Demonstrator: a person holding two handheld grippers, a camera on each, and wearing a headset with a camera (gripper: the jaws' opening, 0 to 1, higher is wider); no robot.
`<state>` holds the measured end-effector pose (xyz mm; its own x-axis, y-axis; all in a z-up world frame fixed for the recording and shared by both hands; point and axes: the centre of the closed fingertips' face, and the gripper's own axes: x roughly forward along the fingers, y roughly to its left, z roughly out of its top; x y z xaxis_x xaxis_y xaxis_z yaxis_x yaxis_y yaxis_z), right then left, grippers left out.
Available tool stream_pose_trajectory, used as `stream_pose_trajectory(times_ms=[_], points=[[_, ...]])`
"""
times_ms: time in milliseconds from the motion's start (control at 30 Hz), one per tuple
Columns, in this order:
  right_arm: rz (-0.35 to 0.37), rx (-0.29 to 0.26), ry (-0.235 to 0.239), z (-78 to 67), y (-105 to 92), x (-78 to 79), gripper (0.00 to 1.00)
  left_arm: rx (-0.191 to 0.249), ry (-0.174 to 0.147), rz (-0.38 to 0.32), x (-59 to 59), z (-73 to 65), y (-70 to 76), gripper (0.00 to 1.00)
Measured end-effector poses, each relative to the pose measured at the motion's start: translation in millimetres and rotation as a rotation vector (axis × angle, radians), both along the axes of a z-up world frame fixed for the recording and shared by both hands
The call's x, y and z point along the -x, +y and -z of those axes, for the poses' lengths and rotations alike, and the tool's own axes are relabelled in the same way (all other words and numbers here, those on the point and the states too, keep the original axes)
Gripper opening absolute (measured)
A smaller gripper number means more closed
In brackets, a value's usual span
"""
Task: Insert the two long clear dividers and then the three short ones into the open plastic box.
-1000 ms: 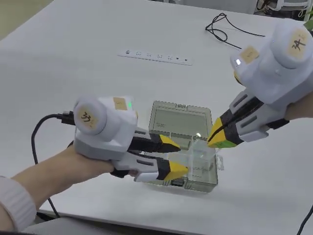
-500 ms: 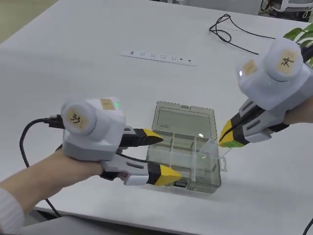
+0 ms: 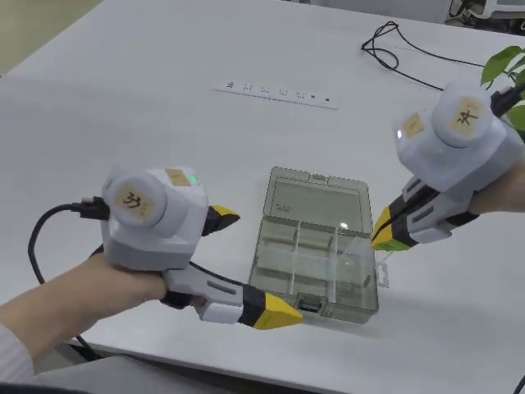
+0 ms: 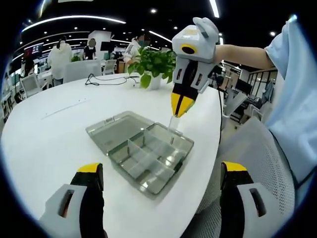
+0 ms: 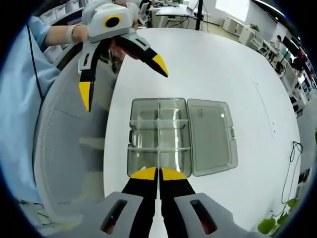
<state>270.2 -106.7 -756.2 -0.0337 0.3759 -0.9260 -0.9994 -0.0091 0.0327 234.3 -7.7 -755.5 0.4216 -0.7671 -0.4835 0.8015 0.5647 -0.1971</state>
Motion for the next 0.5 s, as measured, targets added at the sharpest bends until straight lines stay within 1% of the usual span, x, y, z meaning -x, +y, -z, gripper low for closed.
stream_pose_trajectory(times_ms=[100,233,300,333,433,500], points=[[-0.002,0.001,0.003,0.7,-0.1,-0.7,0.02,0.005,0.002,-0.003,0.5,-1.0,0.4,1.00],[-0.004,0.008,0.004,1.9,-0.8,-0.9,0.02,0.000,0.002,-0.005,0.2,-0.2,1.9,1.00],[-0.003,0.011,0.011,2.2,-0.5,1.5,0.02,0.002,0.001,-0.007,0.1,-0.5,2.3,1.00],[-0.006,0.011,0.005,2.4,-0.3,1.0,0.02,0.002,0.002,-0.007,0.1,-0.6,2.6,1.00],[-0.006,0.014,0.006,2.5,1.0,2.5,0.02,0.003,0.002,-0.010,0.3,-0.9,3.7,1.00],[-0.009,0.018,0.007,3.8,1.3,0.6,0.02,0.002,0.001,-0.012,0.7,-1.0,4.5,1.00]])
